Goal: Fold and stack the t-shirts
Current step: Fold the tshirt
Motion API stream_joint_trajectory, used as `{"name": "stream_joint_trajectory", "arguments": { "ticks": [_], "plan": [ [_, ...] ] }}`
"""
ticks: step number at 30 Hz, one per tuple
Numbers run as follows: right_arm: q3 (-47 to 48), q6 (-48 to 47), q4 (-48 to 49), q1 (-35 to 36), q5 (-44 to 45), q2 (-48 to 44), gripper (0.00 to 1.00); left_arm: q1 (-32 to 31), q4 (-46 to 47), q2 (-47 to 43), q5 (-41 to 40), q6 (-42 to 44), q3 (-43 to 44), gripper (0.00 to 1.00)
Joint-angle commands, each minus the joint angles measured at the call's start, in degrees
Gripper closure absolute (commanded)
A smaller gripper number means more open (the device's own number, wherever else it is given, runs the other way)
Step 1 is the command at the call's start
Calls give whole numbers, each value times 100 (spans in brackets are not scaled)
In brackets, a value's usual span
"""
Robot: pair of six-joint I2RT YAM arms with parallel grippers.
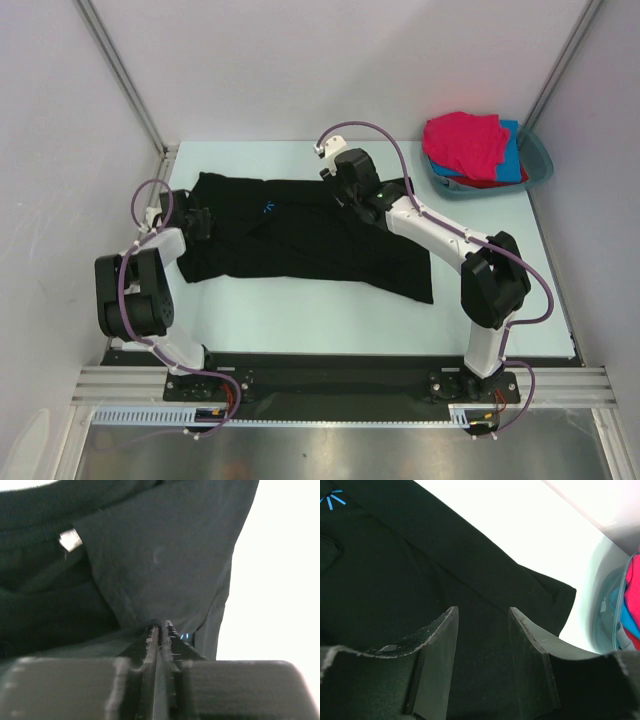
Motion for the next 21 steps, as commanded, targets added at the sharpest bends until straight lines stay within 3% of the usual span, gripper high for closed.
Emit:
{"name": "stream_joint_trajectory", "arguments": {
  "ticks": [1, 2, 3, 5, 6, 13, 21],
  "plan": [
    [72, 40, 45, -42, -19, 28, 50, 208, 304, 252, 271, 189, 311, 85],
    [72, 40, 37, -42, -28, 28, 50, 261, 401, 331, 508, 250, 337, 75],
    [72, 40, 28, -51, -28, 37, 50, 287, 524, 445, 675, 277, 364, 59],
    [90, 40, 19, -51, -28, 46, 50, 331, 718, 787, 957, 304, 521, 40],
    [81, 49, 1, -51, -28, 55, 50, 357, 841, 902, 1115, 295, 566, 35],
    [37, 180, -78, -59, -212, 98, 50, 358, 1229, 1360, 1889, 303, 856, 32],
    [125, 207, -78, -42, -257, 160, 50, 314, 1220, 860, 1785, 321, 470, 32]
  ]
}}
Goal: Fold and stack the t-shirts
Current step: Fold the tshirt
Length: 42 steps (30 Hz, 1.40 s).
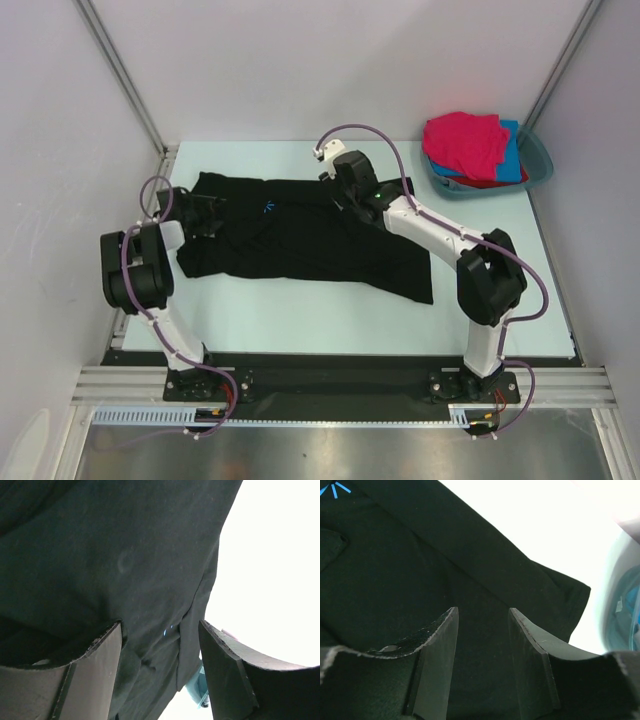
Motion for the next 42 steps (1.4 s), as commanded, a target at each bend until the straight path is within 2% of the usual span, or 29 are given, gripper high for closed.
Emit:
{"name": "stream_joint_trajectory", "arguments": {
  "ticks": [1, 9, 13, 15, 19, 20, 24, 32, 42],
  "plan": [
    [116, 100, 7, -5, -53, 25, 50, 3, 123, -579, -106, 116, -225, 32],
    [125, 82, -54, -13, -53, 60, 50, 109, -176, -1634, -1791, 291, -753, 31],
    [125, 73, -54, -5, -62, 69, 51, 162, -115, -1907, -2031, 677, -648, 29],
    [134, 82, -45, -13, -80, 69, 50, 214, -71, -1846, -1813, 757, -561, 29],
    [143, 91, -45, -13, -80, 60, 51, 206, -335, -1556, -882, 644, -305, 31],
    [143, 91, -45, -5, -80, 60, 50, 171, -361, -1503, -532, 582, -331, 32],
    [143, 108, -54, -5, -80, 60, 50, 21, -160, -1389, -37, 362, -612, 35],
    [151, 126, -72, -5, -89, 69, 50, -286, 69, -1239, 227, 309, -929, 46],
    [134, 144, -116, -5, -62, 77, 51, -418, -1, -1818, 16, 529, -1737, 48]
  ]
}}
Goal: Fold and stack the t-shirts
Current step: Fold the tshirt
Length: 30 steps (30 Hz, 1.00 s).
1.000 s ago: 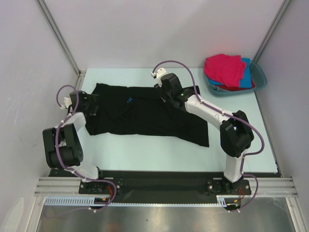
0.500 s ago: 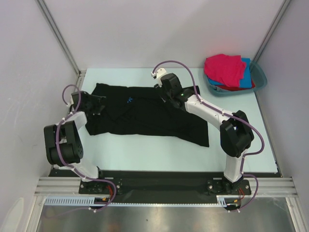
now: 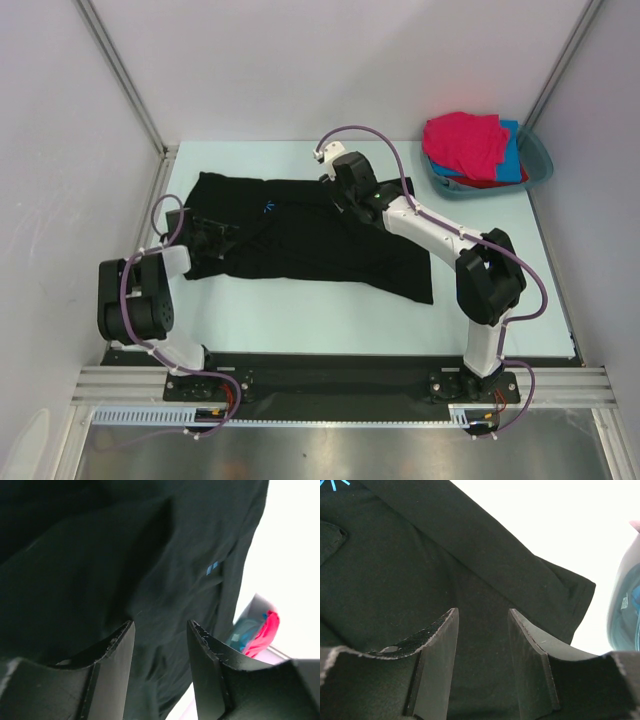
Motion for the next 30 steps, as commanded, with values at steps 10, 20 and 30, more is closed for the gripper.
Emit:
{"name": "stream_joint_trajectory", "arguments": {
  "ticks": [10, 20, 30],
  "plan": [
    [160, 83, -33, 13, -45, 82, 51, -389, 122, -807, -541, -318, -797, 48],
    [143, 12, -85, -5, -1, 100, 51, -653, 420, -175, -1042, -645, -472, 51],
    [187, -14, -129, -31, 26, 179, 52, -706, 192, 46, -1368, -540, -50, 57]
  ]
}}
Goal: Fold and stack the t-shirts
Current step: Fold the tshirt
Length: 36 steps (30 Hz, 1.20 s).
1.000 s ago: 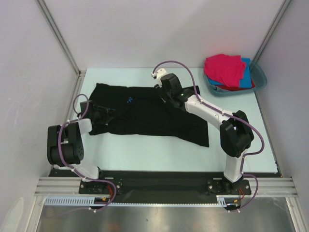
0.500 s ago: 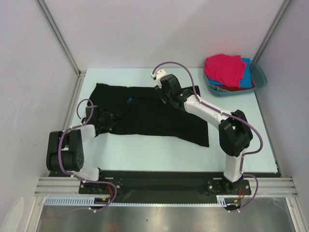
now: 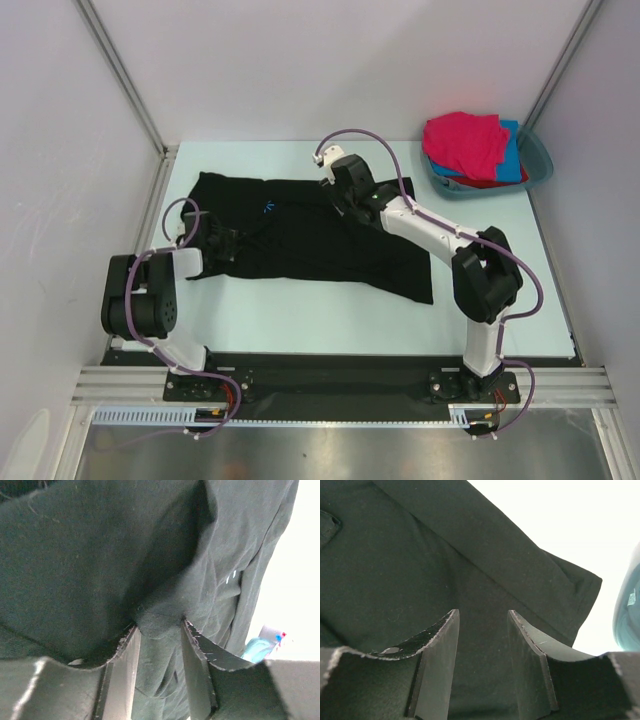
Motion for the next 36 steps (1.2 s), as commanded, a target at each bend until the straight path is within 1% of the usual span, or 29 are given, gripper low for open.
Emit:
{"name": "stream_joint_trajectory", "arguments": {
  "ticks": [1, 3, 5, 6, 8, 9, 12, 18, 24, 30, 35, 36],
  "plan": [
    [195, -25, 23, -29, 15, 63, 51, -41, -35, -26, -345, 22, 309, 58],
    [204, -16, 6, -29, 14, 80, 52, -33, -71, -53, -424, 66, 327, 60],
    [204, 1, 6, -29, 15, 81, 52, -33, -71, -79, -459, 93, 335, 68],
    [213, 1, 6, -29, -3, 98, 52, -33, -45, -88, -459, 119, 344, 76],
    [230, -7, -12, -11, 14, 98, 52, -41, -9, -70, -477, 154, 379, 82],
    [231, -16, -12, -20, 15, 107, 52, -41, -9, -62, -468, 163, 397, 88],
    [239, -43, -29, -29, 41, 107, 52, -33, 79, -9, -424, 224, 467, 100],
    [248, -43, -38, -29, 41, 116, 52, -24, 219, 61, -319, 321, 686, 100],
    [248, -51, -47, -29, 58, 98, 52, -24, 79, 254, -126, 497, 1345, 100],
    [266, -69, -73, -38, 76, 116, 52, 11, -79, 667, 50, 594, 2005, 100],
    [274, -78, -91, -46, 102, 133, 52, 90, -237, 1151, 156, 673, 2585, 96],
    [266, -78, -99, -46, 102, 133, 52, 99, -220, 1343, 173, 734, 2655, 91]
  ]
}}
